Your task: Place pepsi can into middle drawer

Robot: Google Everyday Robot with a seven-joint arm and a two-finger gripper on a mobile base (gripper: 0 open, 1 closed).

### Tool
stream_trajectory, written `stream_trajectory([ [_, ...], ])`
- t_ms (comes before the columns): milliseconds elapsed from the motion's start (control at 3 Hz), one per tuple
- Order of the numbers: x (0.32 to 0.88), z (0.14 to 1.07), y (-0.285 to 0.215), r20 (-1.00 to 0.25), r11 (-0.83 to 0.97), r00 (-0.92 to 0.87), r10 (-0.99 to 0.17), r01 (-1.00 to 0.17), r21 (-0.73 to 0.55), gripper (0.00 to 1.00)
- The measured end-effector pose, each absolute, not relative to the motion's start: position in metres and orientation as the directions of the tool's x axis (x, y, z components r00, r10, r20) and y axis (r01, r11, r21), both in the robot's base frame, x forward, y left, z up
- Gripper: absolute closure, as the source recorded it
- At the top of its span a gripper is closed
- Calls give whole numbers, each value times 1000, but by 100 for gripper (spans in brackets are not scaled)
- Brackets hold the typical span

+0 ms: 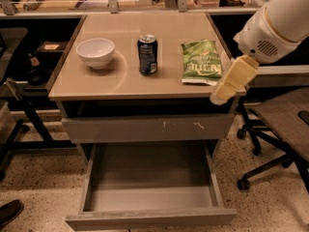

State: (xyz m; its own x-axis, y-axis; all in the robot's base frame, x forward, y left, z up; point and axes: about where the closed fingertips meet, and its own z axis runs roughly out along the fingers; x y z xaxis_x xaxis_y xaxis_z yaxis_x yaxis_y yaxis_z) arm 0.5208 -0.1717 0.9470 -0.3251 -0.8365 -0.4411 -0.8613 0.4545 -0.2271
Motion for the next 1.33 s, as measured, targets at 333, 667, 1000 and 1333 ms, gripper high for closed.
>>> stream_trajectory([
  [333, 545, 942, -149, -506, 468, -323, -800, -864, -188, 0],
  [667, 564, 931, -122, -541, 459, -313, -780, -875, -155, 0],
  [1000, 595, 917, -73, -561, 396, -266, -784, -910, -122, 0],
  [1333, 595, 917, -70, -562, 393, -263, -785, -911, -123, 0],
])
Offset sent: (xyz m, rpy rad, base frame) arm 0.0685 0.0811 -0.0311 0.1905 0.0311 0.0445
